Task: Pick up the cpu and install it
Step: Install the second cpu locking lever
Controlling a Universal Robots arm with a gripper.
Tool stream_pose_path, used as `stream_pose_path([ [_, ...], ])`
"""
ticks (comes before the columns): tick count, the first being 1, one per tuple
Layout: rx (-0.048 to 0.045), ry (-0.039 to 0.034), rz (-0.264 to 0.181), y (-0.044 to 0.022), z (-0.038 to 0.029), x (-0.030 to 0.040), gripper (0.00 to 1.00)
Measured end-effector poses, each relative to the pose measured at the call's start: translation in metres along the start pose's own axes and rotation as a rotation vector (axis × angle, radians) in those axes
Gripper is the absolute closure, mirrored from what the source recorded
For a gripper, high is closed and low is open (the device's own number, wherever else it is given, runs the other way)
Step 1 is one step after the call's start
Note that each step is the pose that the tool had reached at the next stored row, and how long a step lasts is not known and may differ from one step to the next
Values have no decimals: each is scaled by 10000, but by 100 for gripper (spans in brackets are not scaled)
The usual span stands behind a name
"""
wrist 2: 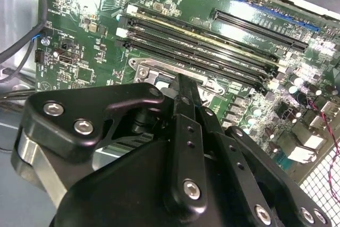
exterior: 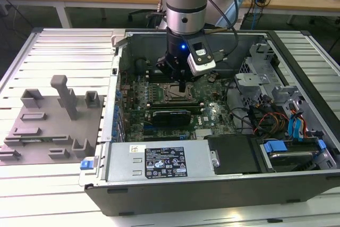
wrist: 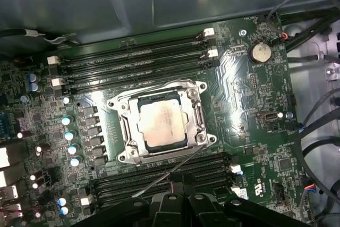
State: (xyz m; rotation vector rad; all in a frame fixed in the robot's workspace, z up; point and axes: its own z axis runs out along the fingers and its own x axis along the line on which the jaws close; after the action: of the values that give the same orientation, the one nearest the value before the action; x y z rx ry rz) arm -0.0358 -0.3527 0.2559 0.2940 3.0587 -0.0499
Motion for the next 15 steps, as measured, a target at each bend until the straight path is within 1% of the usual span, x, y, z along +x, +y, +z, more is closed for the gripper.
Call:
stream_pose_path([
  [3, -1, 0, -13, 0, 3, 1, 89],
  [6, -7, -3, -91, 0, 21, 2, 89],
  [8, -23, -9, -332, -1, 51, 14, 89],
  [11, -38, -15, -543, -7, 90, 54, 89],
  [12, -46, -17, -656, -7, 97, 56, 89],
  [15, -81, -30, -1142, -7, 125, 61, 89],
])
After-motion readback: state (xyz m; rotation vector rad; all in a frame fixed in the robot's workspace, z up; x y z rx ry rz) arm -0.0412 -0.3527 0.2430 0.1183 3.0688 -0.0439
